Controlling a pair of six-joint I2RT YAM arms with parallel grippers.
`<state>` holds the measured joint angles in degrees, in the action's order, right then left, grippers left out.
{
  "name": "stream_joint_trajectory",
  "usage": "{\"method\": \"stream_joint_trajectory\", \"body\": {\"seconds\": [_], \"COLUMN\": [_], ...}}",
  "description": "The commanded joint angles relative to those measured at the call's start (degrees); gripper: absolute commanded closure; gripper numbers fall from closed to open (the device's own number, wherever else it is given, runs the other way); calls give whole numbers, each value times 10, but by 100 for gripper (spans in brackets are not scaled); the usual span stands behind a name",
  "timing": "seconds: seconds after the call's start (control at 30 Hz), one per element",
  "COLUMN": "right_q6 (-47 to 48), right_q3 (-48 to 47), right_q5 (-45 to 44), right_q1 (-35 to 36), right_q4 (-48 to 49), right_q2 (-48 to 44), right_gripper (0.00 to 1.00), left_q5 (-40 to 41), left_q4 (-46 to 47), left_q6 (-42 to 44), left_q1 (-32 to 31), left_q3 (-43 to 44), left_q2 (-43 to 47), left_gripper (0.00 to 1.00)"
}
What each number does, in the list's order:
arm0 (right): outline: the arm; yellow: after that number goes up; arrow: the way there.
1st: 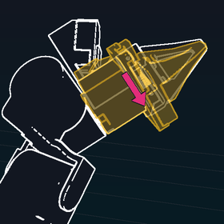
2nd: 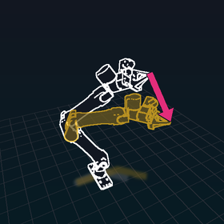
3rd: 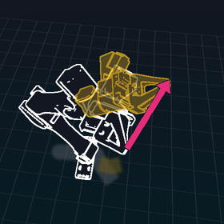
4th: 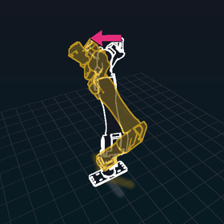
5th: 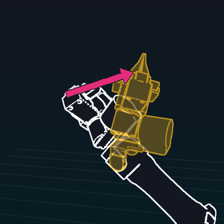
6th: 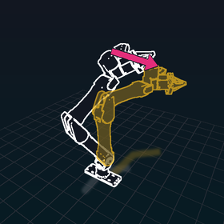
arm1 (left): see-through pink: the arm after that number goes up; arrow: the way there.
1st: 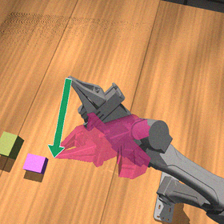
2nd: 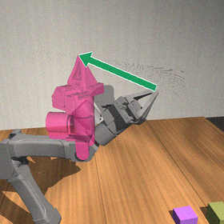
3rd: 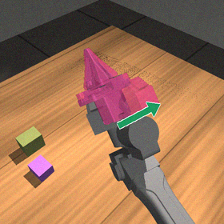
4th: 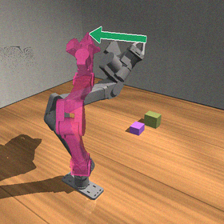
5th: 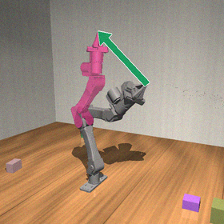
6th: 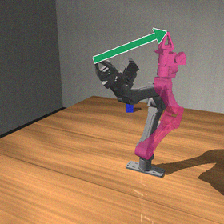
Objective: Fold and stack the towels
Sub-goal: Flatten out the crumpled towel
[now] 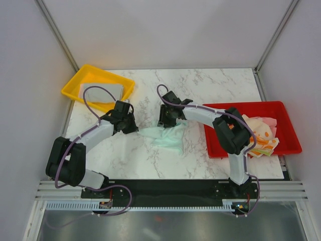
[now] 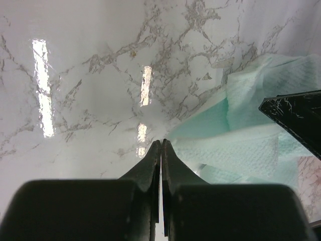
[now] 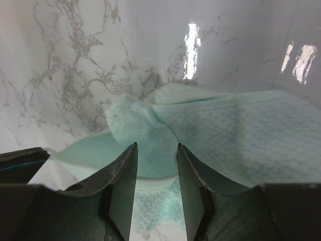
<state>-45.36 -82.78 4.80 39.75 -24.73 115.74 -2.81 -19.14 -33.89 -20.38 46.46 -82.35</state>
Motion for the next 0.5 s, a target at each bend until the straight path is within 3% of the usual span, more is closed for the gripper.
{"method": "stream_joint_trajectory", "body": {"seconds": [0.0, 0.27, 0.33, 0.37, 0.47], "right_q6": [-36, -55, -57, -56, -33], "right_q3": [13, 20, 14, 2, -21], "right_q5": [-4, -4, -1, -3, -17], "right_q1": [-2, 4, 4, 0, -26], "right_q4": [1, 21, 26, 26, 16], "right_q2": [-10, -10, -9, -8, -23], "right_gripper": [54, 57, 79, 100, 100], "left_q5": [17, 17, 8, 4, -16], "left_q4": [20, 21, 27, 31, 31], "left_q6": [-18, -20, -19, -17, -7], "left_q1": [-1, -1, -1, -1, -1], "left_q3": [6, 7, 8, 14, 52], "left_q2": [24, 22, 18, 17, 16], "left_gripper": [98, 98, 98, 98, 98]}}
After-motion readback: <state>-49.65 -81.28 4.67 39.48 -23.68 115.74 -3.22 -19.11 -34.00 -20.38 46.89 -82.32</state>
